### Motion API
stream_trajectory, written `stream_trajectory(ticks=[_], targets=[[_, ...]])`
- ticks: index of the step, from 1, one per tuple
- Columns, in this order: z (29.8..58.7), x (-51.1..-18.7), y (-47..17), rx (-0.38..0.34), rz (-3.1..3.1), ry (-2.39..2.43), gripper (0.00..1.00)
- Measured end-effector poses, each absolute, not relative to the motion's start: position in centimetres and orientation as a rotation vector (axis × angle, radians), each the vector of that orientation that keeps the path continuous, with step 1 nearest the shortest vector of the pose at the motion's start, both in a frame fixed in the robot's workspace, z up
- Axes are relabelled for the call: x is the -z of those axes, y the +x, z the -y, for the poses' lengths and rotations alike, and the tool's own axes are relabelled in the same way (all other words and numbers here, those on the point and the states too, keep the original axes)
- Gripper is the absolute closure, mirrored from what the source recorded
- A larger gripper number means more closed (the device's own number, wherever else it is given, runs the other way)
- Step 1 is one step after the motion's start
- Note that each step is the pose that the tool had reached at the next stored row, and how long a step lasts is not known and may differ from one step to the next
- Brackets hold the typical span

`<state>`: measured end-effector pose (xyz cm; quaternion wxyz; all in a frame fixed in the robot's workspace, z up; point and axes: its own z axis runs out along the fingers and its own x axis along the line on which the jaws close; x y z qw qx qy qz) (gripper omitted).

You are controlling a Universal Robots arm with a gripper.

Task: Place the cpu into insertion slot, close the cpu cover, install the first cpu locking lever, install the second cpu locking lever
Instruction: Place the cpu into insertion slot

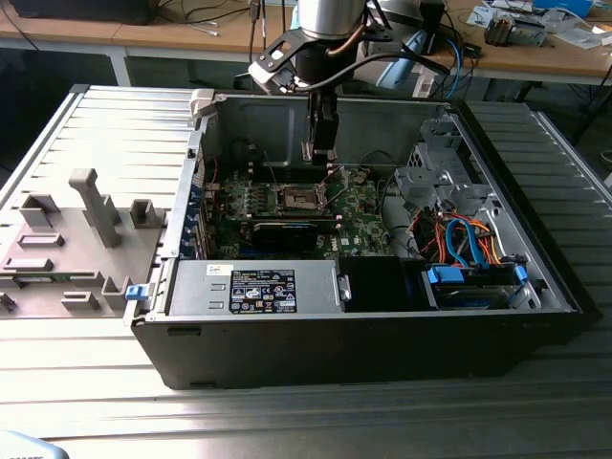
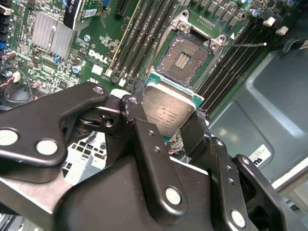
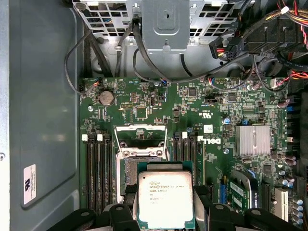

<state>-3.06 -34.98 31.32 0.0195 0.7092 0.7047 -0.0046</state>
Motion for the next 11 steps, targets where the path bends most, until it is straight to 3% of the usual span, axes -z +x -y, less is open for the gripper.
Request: stream_trajectory(ticks=[11], targets=[[34.98,-31.26,-3.06,0.015,-2.174,2.214,0.45]])
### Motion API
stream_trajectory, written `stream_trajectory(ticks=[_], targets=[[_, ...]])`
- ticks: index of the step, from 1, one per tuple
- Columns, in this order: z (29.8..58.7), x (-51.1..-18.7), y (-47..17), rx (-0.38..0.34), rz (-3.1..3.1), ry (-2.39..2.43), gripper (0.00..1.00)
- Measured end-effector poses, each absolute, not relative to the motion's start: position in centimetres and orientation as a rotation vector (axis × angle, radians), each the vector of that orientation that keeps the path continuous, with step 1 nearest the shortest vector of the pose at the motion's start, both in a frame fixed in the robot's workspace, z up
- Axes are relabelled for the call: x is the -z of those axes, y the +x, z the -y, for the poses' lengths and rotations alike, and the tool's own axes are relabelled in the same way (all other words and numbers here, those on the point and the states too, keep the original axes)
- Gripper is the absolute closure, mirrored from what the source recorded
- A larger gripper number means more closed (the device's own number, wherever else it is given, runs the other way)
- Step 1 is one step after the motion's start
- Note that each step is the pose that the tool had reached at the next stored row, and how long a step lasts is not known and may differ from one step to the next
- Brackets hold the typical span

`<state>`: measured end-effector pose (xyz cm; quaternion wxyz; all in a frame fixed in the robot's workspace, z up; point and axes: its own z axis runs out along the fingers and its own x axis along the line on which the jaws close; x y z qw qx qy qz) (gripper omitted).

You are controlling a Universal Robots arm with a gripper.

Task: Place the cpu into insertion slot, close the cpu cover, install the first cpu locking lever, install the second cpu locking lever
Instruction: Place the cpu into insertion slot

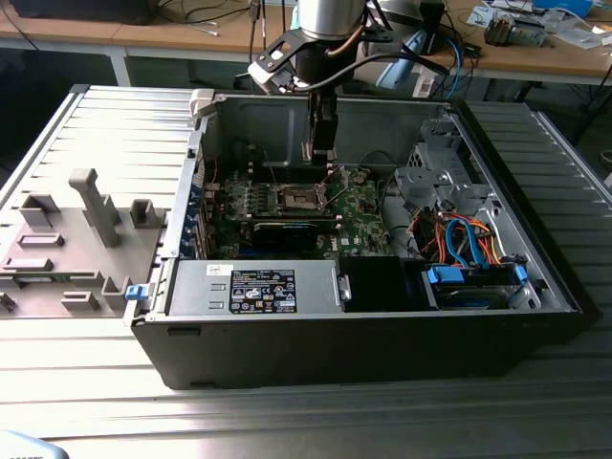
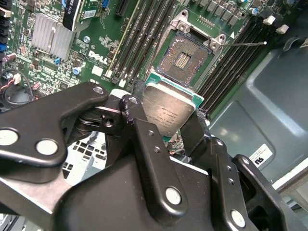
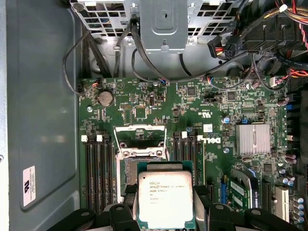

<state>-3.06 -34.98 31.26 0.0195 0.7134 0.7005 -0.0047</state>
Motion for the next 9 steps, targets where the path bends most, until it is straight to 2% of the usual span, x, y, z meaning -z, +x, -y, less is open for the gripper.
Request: stream_trajectory(ticks=[9], targets=[[34.98,-31.23,-3.06,0.015,-2.165,2.222,0.45]])
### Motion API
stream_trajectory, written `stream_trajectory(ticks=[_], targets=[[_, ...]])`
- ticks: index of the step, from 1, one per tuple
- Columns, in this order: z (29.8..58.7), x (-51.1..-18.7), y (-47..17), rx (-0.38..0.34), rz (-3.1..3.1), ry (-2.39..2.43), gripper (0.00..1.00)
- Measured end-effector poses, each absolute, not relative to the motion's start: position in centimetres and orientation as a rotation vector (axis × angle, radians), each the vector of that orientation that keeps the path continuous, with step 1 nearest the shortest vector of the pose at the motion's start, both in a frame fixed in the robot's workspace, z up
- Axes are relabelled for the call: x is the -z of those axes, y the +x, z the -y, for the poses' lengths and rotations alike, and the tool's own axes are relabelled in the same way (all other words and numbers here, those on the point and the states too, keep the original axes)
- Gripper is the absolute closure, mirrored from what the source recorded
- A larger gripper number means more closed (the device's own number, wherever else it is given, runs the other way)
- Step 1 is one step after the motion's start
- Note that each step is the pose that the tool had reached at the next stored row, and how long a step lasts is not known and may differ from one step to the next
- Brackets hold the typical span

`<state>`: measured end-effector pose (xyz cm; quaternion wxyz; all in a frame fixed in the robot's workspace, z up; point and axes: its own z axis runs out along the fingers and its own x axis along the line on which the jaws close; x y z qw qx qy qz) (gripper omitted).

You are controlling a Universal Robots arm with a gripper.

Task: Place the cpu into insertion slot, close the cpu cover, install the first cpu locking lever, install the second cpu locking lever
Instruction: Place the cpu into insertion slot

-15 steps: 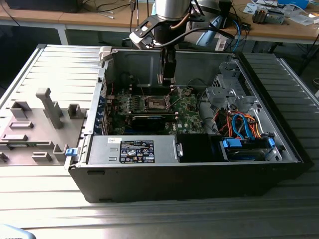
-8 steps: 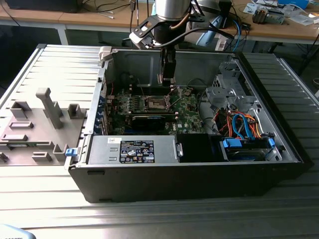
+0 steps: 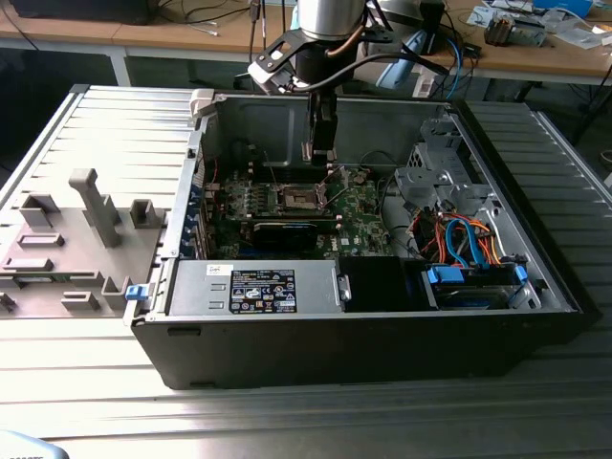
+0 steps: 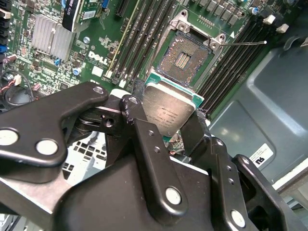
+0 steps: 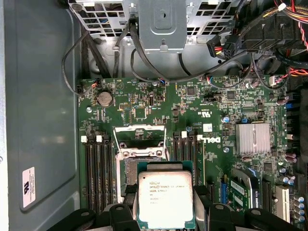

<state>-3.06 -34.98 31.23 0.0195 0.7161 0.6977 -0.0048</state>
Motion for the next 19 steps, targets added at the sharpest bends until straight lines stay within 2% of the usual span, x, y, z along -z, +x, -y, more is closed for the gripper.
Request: stream_trajectory(ticks=[19], targets=[[34.98,-31.15,-3.06,0.015,-2.145,2.242,0.45]])
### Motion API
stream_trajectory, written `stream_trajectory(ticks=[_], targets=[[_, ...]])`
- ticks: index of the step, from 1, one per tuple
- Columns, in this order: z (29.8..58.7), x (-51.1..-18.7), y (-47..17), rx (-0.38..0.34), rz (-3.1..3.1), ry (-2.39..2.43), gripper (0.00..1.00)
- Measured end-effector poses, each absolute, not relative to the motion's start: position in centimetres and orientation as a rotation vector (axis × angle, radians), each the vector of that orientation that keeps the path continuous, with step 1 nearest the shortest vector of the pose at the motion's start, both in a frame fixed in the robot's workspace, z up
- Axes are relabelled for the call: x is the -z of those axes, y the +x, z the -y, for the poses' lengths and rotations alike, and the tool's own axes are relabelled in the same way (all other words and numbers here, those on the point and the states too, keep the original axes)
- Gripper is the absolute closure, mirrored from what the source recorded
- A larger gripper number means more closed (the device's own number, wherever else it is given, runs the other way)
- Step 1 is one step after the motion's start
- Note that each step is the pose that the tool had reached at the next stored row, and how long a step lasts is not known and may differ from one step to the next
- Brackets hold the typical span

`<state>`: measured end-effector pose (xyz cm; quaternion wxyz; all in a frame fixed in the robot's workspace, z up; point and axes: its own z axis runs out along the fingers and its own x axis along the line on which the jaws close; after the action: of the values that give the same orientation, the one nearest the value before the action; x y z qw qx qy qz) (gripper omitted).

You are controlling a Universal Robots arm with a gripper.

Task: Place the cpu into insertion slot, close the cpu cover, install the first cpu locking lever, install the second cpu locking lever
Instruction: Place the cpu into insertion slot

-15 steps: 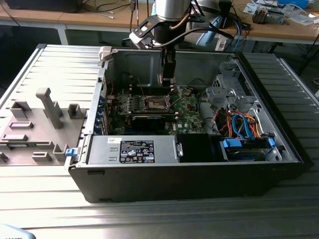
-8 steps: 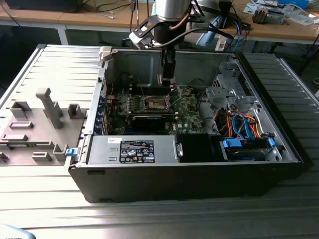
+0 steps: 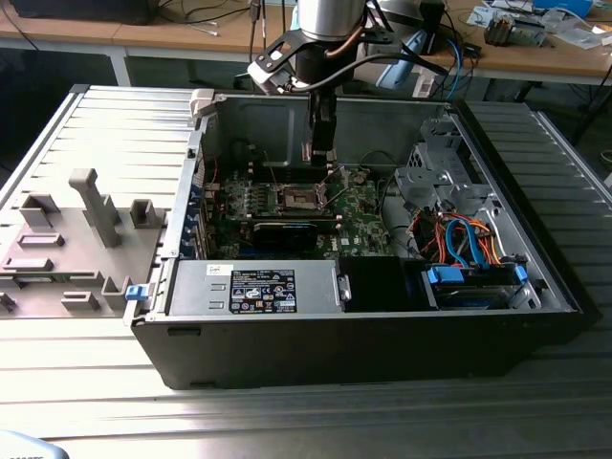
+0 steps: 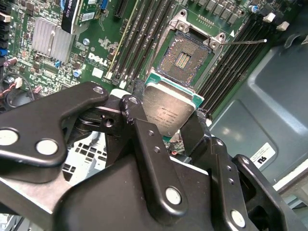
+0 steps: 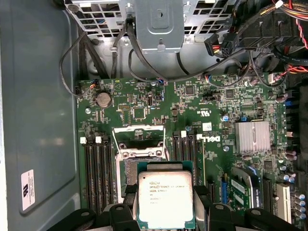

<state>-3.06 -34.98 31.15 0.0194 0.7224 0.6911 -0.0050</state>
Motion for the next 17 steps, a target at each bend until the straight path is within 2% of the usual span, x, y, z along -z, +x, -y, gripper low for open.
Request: stream_trajectory(ticks=[17], targets=[[34.98,-31.05,-3.06,0.016,-2.125,2.261,0.45]])
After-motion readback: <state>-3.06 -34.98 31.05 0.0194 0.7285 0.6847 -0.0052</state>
